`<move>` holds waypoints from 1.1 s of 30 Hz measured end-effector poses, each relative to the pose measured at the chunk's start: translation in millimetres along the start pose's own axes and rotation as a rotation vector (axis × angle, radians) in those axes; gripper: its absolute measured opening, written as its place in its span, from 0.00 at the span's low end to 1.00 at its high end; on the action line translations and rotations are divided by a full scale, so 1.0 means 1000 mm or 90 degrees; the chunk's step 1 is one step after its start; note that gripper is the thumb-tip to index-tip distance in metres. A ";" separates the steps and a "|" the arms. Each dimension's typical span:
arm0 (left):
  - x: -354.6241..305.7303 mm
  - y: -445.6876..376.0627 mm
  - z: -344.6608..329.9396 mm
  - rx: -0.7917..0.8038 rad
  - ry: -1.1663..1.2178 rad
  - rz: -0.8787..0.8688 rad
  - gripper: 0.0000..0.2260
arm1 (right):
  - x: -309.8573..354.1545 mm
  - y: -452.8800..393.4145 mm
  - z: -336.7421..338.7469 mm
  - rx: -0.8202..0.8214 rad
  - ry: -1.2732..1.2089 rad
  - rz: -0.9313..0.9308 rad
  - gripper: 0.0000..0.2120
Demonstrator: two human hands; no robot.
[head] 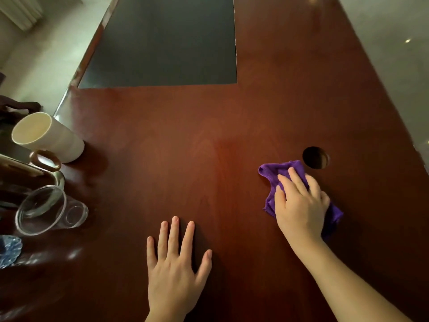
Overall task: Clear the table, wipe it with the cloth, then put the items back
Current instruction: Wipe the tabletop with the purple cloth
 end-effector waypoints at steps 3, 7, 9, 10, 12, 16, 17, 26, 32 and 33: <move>0.000 0.000 0.000 -0.009 0.004 0.004 0.31 | 0.004 -0.001 0.012 -0.091 -0.126 0.016 0.15; -0.002 -0.002 0.003 -0.032 0.010 0.005 0.32 | 0.061 -0.019 0.017 -0.204 -0.205 0.104 0.14; -0.001 -0.003 0.005 -0.042 0.009 0.006 0.31 | 0.109 -0.038 0.014 -0.223 -0.220 0.153 0.12; 0.000 -0.004 0.006 -0.048 0.011 0.008 0.31 | 0.135 -0.047 0.010 -0.214 -0.225 0.173 0.11; 0.000 -0.006 0.006 -0.052 0.018 0.018 0.32 | 0.184 -0.064 -0.004 -0.161 -0.221 0.202 0.11; 0.000 -0.011 0.000 -0.053 0.007 0.027 0.33 | 0.255 -0.084 -0.050 0.006 -0.137 0.268 0.12; 0.000 -0.012 0.000 -0.072 0.004 0.025 0.32 | 0.267 -0.088 -0.063 0.071 -0.104 0.290 0.14; 0.006 -0.025 -0.003 -0.097 -0.030 -0.024 0.29 | 0.243 -0.126 -0.079 0.212 0.012 0.380 0.24; 0.000 -0.020 0.002 -0.073 -0.073 0.012 0.27 | 0.047 -0.180 -0.018 0.083 0.114 0.045 0.24; 0.000 -0.020 0.003 -0.072 -0.072 0.017 0.27 | 0.014 -0.181 -0.008 0.064 0.115 -0.009 0.24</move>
Point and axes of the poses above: each hand's wrist, its own y-axis away from the middle knuckle, its own z-axis out of the back of the hand, x = y × z, the point moved 7 cm from there along -y, towards the middle knuckle, and after that the axes turned 10 degrees about x, right-handed, at the moved point
